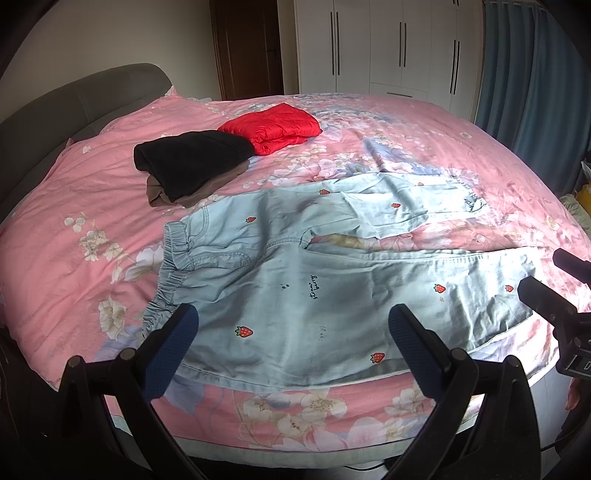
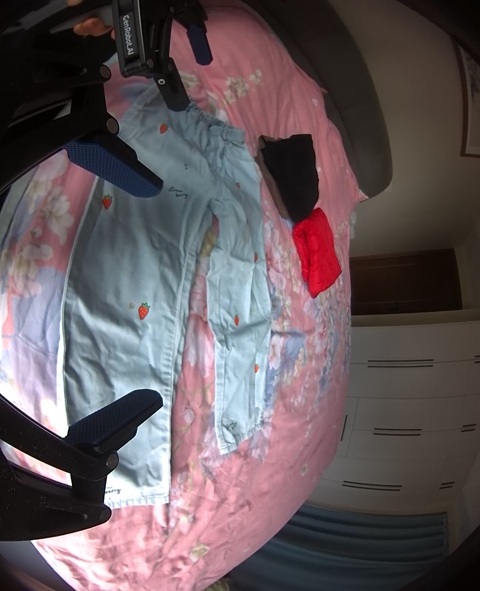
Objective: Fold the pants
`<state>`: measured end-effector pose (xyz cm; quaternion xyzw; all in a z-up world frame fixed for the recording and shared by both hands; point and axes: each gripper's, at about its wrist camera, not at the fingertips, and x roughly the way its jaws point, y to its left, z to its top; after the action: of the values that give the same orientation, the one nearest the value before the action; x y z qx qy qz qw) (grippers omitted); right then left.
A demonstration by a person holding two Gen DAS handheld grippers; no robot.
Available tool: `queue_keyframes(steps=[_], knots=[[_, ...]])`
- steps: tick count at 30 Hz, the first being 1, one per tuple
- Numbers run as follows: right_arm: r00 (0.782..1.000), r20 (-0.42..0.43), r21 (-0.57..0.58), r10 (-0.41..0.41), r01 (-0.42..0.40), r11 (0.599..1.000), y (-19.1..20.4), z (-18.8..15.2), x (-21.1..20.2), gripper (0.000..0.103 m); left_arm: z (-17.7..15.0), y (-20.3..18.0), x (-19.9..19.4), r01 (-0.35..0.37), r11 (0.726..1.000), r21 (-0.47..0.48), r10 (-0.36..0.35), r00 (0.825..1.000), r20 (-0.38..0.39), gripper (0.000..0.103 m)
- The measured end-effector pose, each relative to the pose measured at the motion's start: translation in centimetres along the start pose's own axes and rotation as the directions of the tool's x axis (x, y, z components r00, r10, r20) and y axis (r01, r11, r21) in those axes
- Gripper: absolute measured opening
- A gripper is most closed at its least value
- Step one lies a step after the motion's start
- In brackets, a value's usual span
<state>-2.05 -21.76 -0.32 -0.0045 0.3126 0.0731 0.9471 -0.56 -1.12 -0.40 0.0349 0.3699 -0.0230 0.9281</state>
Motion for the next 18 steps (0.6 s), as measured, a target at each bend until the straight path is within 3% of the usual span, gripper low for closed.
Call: queue_keyframes(steps=[18], knots=[[1.000,0.000,0.000,0.001,-0.001,1.000,0.03,-0.14,0.05,0.103,-0.06,0.02,0.06,-0.002,1.000,0.002,0.002,1.000,0.000,0.103]])
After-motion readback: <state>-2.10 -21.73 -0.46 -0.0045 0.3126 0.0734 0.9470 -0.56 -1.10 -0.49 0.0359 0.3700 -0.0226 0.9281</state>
